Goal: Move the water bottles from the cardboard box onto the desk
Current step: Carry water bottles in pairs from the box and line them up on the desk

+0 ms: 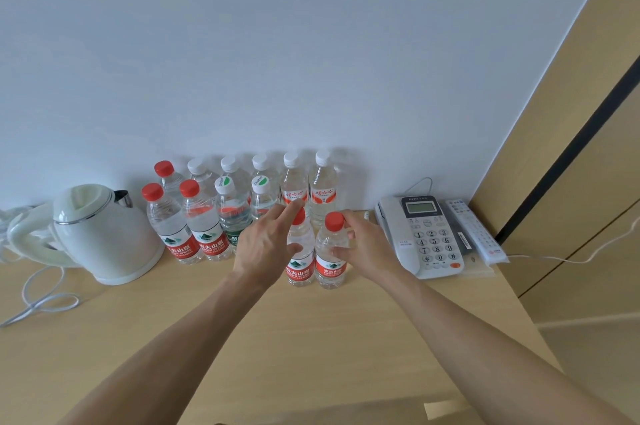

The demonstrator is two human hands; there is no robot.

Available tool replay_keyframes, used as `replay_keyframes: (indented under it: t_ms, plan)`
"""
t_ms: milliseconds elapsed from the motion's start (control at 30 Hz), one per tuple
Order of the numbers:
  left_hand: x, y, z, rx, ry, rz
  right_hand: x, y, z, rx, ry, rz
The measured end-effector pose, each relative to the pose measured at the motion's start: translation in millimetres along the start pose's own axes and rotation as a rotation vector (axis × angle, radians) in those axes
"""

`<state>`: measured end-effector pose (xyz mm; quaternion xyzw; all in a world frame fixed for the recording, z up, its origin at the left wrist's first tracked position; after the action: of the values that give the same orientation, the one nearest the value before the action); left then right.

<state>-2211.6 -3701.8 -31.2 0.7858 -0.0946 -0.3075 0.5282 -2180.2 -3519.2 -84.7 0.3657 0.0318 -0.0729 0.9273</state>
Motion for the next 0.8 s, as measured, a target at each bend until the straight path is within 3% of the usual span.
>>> replay_keyframes:
  t_ms: [800]
  plan:
    - [1.4,-1.4,2.5,0.041,-0.038,-0.035,4.7,2.7,6.3,-0.036,-0.007,-0.015]
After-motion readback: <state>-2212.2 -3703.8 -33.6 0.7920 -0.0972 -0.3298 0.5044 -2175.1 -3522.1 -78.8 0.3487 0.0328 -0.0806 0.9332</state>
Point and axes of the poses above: each hand's wrist, its own x-axis away from the middle knuckle, its own y-axis out of the back of the hand, z = x × y, the point moved 7 cm from there along -x, towards the middle knuckle, and after that the axes turned 1 degree about z, right-handed, at the moved point
